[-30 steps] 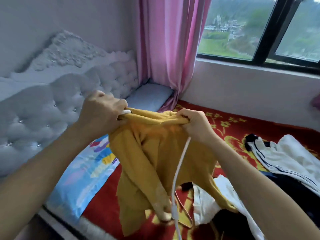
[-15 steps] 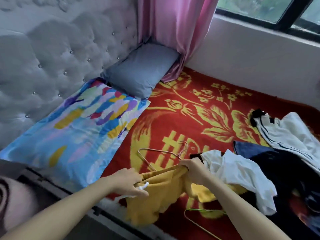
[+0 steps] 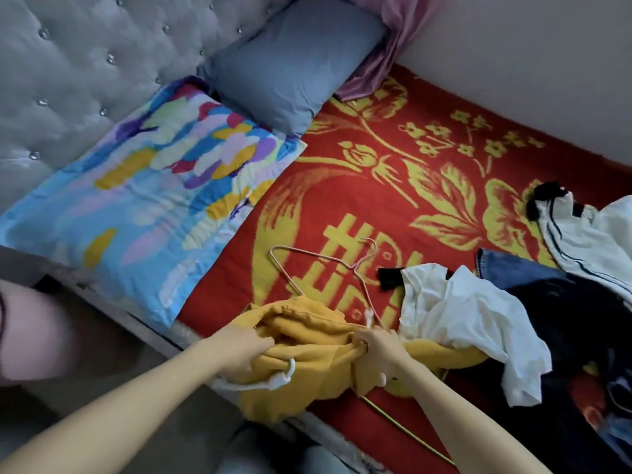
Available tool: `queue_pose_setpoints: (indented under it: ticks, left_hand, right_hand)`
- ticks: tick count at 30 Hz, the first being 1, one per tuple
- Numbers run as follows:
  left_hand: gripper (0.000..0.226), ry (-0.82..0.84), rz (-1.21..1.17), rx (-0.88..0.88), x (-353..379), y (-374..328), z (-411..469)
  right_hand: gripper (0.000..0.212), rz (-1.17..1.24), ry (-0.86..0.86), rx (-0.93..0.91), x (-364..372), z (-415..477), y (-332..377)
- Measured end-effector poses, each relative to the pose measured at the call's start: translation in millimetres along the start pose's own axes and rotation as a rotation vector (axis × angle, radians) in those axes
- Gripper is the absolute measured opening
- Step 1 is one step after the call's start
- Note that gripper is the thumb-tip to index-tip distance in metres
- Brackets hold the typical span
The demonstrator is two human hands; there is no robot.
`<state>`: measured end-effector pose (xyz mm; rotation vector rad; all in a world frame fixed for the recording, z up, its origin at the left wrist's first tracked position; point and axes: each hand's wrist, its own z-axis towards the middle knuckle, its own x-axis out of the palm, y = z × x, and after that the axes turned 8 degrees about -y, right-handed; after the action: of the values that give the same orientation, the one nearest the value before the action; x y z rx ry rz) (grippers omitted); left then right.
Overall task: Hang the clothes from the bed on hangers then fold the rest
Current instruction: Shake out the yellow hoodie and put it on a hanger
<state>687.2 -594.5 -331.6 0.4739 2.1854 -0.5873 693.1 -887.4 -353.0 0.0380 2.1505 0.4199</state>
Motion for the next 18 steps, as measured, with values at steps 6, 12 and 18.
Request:
queue_pose_setpoints:
  ticks: [6,12,18]
  left_hand:
    - [0.029,-0.111,0.244,-0.010,36.5,-14.0,6.6]
    - [0.016,-0.505,0.004,-0.068,46.8,-23.1,0.1]
    - [0.134,-0.397,-0.483,-0.809,93.1,-13.9,-5.6]
  right_hand:
    - [0.038,0.484,0.188,0.085,1.9,54.0,-21.8]
    - [0.035,0.498,-0.141,0.472,18.9,134.8,-79.8]
    - [0.063,0.643,-0.061,0.577,56.9,174.4,-109.1]
